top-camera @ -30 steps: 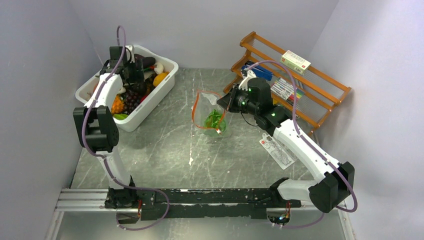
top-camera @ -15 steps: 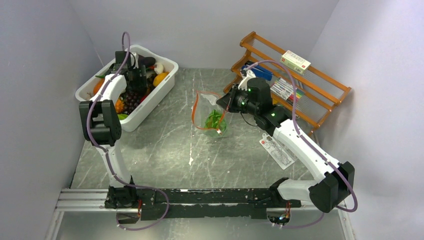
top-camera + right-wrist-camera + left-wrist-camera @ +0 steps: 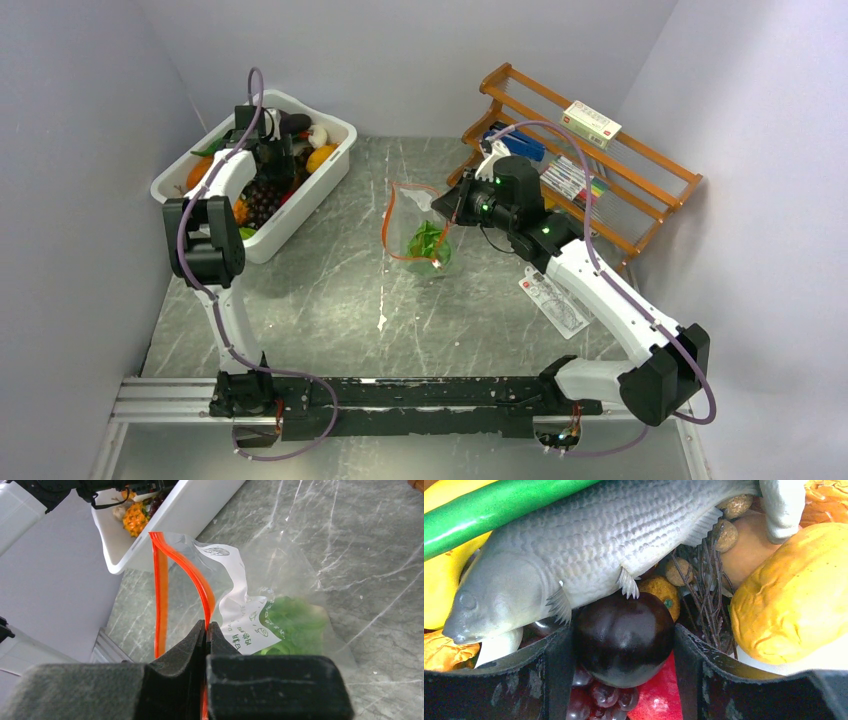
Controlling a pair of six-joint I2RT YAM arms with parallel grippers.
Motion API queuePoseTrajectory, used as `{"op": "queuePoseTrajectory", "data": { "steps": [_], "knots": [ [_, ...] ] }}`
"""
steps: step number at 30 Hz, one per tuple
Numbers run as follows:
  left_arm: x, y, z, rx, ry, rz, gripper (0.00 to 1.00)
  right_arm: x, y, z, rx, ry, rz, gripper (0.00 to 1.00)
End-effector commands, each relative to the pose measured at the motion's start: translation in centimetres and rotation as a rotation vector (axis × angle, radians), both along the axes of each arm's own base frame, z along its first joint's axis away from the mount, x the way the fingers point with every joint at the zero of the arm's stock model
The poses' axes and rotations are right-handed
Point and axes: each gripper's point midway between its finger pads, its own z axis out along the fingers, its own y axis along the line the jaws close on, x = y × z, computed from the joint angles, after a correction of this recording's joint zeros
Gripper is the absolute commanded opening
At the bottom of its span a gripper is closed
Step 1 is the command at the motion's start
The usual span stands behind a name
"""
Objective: Place the food in the zip-top bag and seal the zipper
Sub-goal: Pick up the fake fruit from the bin.
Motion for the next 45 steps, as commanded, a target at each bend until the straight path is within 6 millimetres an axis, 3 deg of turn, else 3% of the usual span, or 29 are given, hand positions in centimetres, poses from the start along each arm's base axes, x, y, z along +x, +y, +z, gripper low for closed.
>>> {"op": "queuePoseTrajectory", "data": {
  "steps": [1, 7, 21, 24, 28, 37, 45],
  "knots": [
    [0.8, -0.4, 3.4, -0.004, -0.082, -0.011, 0.54, -0.1, 0.2, 2.1, 0.038, -0.058, 0.003, 0.00],
    [-0.2, -1.0, 5.9, -0.032, -0.101, -0.002, 0.49, -0.1, 0.3, 1.4, 0.030, -0.044, 0.005, 0.00],
    [-5.6, -4.4, 12.6, -0.143, -0.176, -0.049, 0.45, 0.0, 1.2, 0.3, 0.040, -0.016, 0.030, 0.00],
    [-7.5, -6.6, 14.3, -0.230, -0.205, -0.139, 0.45, 0.0, 1.3, -0.3, 0.026, -0.001, 0.029, 0.00],
    [-11.7, -9.8, 15.0, -0.357, -0.206, -0.258, 0.45, 0.2, 0.7, -0.7, -0.006, -0.003, 0.005, 0.00],
    [-17.7, -13.9, 19.1, -0.485, -0.322, -0.476, 0.45, 0.6, 1.2, -0.1, -0.006, -0.030, 0.028, 0.00],
    [-23.1, -20.5, 23.7, -0.651, -0.386, -0.791, 0.47, 1.1, 1.4, -0.1, -0.011, -0.045, 0.031, 0.00]
  ]
}}
